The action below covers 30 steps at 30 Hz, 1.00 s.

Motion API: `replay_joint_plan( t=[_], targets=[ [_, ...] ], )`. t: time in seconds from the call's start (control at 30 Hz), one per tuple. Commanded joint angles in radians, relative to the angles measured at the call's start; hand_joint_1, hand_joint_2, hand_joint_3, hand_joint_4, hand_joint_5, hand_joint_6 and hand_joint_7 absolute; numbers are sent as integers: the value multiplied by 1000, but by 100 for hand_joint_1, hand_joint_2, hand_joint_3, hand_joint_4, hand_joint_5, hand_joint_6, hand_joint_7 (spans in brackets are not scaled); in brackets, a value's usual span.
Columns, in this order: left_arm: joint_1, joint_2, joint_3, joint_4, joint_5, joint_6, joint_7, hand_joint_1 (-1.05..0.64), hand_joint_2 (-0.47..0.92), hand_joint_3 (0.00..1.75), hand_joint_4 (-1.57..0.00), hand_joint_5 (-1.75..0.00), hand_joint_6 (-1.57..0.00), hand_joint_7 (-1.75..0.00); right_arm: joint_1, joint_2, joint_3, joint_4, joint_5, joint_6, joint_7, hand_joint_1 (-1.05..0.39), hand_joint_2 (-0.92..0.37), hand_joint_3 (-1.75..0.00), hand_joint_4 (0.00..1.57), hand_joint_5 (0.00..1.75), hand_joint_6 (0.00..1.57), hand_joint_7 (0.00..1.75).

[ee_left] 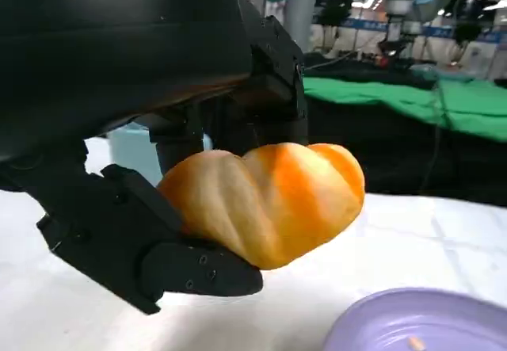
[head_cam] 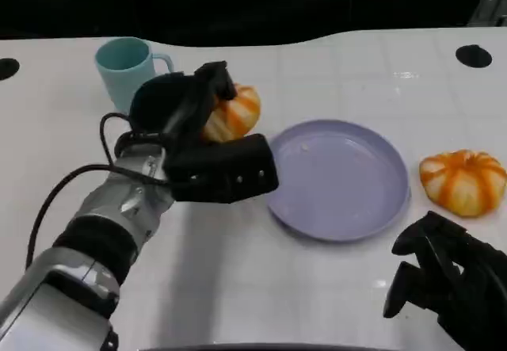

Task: Grasp the bread from the table and place it into the plate.

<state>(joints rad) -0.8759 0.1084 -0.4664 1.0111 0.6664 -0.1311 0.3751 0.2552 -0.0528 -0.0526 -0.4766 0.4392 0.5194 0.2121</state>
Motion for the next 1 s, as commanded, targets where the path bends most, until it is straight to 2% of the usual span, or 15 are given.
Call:
replay_joint_plan(
  t=[0.03,0.1,0.13,0.2,0.27,0.33,0.4,0.43,0.47,0.53,0.57,0.63,0.77,0.83,1.0],
  targets=[
    [-56,-22,-24,-19,14,-35,-16,-20,58,77,-90,-175,-77,-135,-1,-9,-2,1,3,-6,-2,-45,-92,-37,64,175,49,160],
    [-67,-39,-33,-7,14,-71,-18,-20,58,81,-92,-175,-69,-160,1,-10,2,1,-2,-11,-1,-45,-92,-38,64,175,48,161],
    [-71,-45,-37,0,16,-83,-17,-22,58,82,-94,-175,-73,-145,1,-9,2,1,-2,-13,0,-45,-92,-38,64,175,48,161],
    [-79,-57,-42,9,15,-88,-25,-23,59,82,-95,-175,-77,-135,3,-7,3,-1,-1,-12,-3,-45,-92,-38,63,175,48,161],
    [-87,-75,-51,18,16,-89,-46,-22,57,83,-95,-175,-72,-157,3,-5,3,-3,2,-10,-3,-45,-92,-38,63,175,48,162],
    [-98,-93,-64,29,23,-87,-63,-23,58,84,-94,-175,-70,-162,5,-6,4,-8,2,-5,-6,-45,-92,-38,64,175,48,162],
    [-108,-113,-73,39,29,-77,-80,-24,58,81,-94,-175,-75,-137,7,-9,7,-10,-1,-9,-3,-45,-92,-38,64,175,47,163],
    [-112,-124,-74,44,28,-70,-91,-25,59,78,-95,-175,-80,-114,8,-10,7,-9,-1,-12,-1,-45,-92,-39,64,175,47,163],
    [-115,-131,-74,48,27,-66,-99,-25,62,70,-94,-175,-91,-77,9,-10,7,-8,-2,-15,0,-45,-92,-39,64,175,47,163],
    [-124,-147,-88,65,37,-63,-100,-25,64,65,-94,-175,-101,-56,9,-6,5,-7,5,-13,0,-44,-92,-39,64,175,47,163],
    [-130,-156,-97,76,42,-58,-106,-26,70,58,-92,-175,-98,-76,9,-6,5,-8,6,-11,-2,-44,-92,-39,64,175,47,163],
    [-139,-172,-108,96,48,-55,-106,-27,75,52,-91,-175,-91,-94,9,-6,6,-10,6,-8,-3,-44,-92,-39,64,175,47,163],
    [-153,-202,-120,136,48,-55,-102,-24,77,49,-92,-175,-94,-78,9,-5,11,-8,1,-15,-1,-44,-92,-39,63,175,47,162],
    [-161,-216,-124,155,49,-46,-112,-23,74,59,-92,-175,-90,-96,9,-4,14,-9,-2,-18,-2,-44,-92,-39,63,175,47,162],
    [-164,-230,-135,191,52,-59,-108,-22,70,62,-88,-175,-87,-104,11,0,17,-11,1,-19,-7,-44,-92,-39,63,175,47,162]
  ],
)
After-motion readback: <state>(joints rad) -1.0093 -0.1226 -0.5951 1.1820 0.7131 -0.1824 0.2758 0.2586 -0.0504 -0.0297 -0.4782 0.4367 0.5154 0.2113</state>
